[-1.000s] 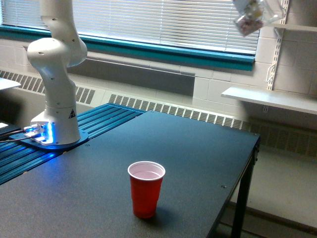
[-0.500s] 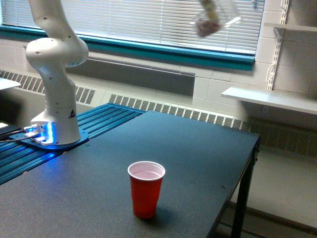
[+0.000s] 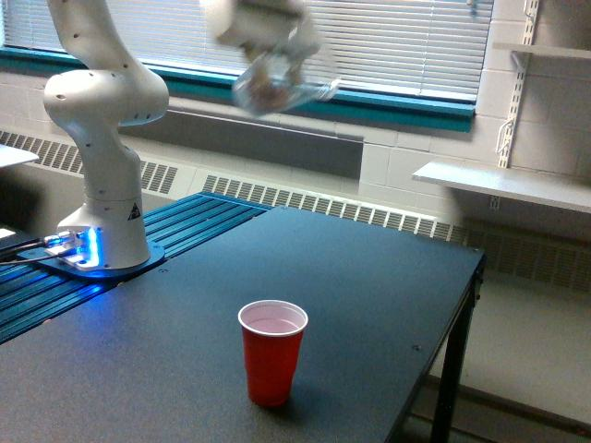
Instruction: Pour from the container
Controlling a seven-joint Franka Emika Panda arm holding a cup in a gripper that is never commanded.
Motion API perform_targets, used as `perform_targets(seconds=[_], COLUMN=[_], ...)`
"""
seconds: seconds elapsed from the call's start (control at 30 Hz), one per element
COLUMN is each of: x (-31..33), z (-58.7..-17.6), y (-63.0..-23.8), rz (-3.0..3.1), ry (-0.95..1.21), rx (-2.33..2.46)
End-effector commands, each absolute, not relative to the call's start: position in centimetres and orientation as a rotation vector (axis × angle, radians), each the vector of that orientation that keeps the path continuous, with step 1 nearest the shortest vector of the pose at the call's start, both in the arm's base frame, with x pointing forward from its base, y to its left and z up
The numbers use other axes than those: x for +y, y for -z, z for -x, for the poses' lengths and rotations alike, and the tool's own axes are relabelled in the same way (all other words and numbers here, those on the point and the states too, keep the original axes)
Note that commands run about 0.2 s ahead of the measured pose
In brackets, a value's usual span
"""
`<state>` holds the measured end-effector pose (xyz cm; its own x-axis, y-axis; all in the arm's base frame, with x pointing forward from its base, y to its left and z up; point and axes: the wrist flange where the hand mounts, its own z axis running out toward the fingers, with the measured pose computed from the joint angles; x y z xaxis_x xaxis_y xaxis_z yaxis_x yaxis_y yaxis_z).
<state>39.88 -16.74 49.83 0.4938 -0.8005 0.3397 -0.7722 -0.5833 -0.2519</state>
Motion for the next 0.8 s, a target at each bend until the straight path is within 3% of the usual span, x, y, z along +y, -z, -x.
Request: perform_targets(seconds=[0.03, 0.17, 0.8], x=[-18.7, -18.7, -18.6], z=[-36.7, -34.9, -35.1], y=[-44.0, -40.3, -37.0], rz=[2.669, 2.694, 2.669], ry=[0.501, 0.391, 0.329], rx=[1.469, 1.501, 1.497])
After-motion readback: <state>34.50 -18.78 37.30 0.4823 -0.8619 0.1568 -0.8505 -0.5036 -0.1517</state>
